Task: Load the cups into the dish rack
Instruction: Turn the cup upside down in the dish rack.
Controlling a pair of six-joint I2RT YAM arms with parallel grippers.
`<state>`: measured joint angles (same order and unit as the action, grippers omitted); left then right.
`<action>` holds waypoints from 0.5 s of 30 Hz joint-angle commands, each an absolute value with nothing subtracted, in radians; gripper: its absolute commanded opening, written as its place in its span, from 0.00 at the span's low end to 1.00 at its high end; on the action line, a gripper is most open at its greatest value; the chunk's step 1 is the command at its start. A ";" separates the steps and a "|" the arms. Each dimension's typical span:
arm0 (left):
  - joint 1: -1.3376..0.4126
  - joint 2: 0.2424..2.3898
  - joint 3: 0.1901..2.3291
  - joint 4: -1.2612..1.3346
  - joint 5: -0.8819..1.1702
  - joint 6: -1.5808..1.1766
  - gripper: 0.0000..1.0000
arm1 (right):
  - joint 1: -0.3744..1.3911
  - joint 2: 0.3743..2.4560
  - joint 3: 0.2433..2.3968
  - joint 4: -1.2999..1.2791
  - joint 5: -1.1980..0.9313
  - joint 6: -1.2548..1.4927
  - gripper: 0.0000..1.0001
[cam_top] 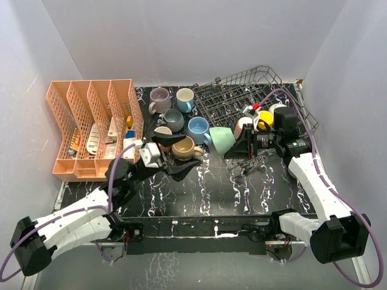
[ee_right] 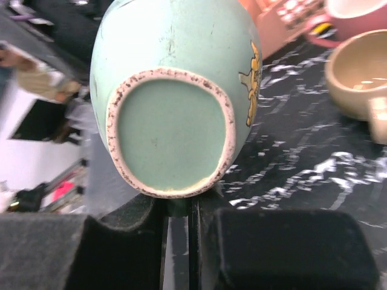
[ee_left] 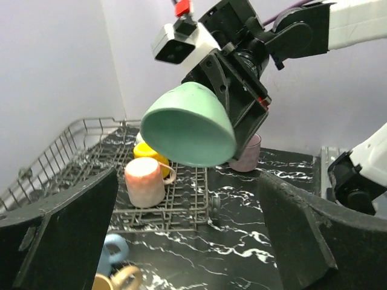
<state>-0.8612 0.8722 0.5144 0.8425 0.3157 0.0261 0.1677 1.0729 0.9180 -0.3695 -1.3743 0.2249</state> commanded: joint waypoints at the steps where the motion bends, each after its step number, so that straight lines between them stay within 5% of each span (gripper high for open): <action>1: -0.863 0.740 0.480 0.599 0.131 -0.170 0.97 | 0.161 1.085 1.055 -0.670 -1.097 -0.241 0.08; 7: -0.862 0.653 0.436 0.381 -0.127 -0.378 0.97 | 0.143 1.094 1.072 -0.660 -0.823 -0.378 0.08; 15: -0.863 0.690 0.446 0.273 -0.202 -0.483 0.97 | 0.140 1.128 1.042 -0.573 -0.613 -0.423 0.08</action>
<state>-0.8612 0.6792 0.4389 0.3405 -0.1310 -0.3992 0.1421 1.1248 1.0176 -0.6785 -0.7414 -0.3664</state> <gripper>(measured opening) 0.972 0.157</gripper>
